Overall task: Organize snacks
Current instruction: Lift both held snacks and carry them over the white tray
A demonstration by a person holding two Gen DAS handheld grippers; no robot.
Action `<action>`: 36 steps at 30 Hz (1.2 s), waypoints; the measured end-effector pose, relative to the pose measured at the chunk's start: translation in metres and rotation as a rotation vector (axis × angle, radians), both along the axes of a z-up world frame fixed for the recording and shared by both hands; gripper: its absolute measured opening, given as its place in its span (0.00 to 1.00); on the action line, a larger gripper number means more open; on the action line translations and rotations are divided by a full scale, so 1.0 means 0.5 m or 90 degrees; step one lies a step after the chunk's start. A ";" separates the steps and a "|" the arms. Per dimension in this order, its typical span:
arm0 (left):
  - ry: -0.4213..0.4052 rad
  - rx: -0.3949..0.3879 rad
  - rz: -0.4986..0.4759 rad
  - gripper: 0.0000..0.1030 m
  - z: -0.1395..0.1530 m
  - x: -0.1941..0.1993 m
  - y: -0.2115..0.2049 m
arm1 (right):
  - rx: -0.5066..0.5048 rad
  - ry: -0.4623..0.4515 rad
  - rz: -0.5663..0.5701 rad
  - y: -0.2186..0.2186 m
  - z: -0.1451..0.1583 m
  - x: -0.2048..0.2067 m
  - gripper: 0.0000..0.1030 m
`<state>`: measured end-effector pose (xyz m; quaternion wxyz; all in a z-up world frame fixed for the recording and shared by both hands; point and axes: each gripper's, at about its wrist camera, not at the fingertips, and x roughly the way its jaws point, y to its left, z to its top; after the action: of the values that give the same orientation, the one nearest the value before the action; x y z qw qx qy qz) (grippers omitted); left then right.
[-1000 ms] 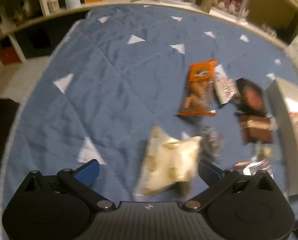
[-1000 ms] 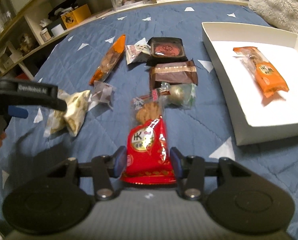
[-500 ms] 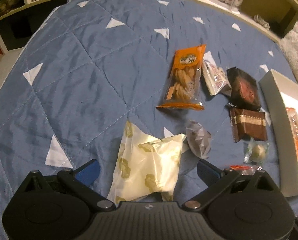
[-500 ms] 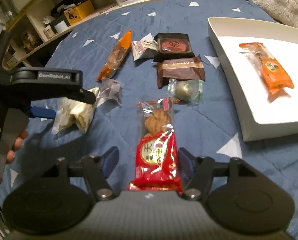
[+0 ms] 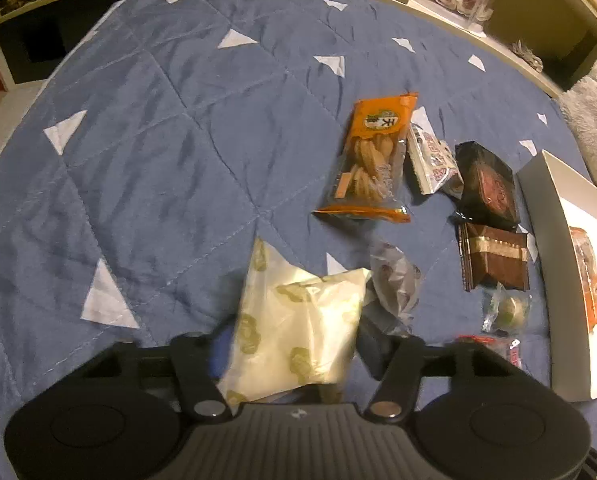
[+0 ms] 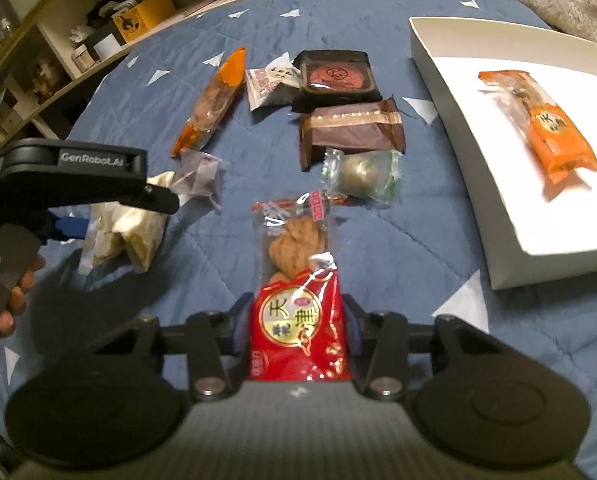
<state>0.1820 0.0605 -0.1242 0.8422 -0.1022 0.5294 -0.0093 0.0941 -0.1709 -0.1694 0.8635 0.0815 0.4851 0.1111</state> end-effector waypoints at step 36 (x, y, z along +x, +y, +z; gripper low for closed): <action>-0.004 0.079 -0.014 0.71 -0.021 -0.010 -0.050 | 0.022 -0.051 -0.019 -0.039 0.057 -0.024 0.46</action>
<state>0.1769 0.0357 -0.1344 0.8482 -0.0437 0.5276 0.0144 0.0821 -0.1902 -0.1408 0.8822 0.0991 0.4472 0.1094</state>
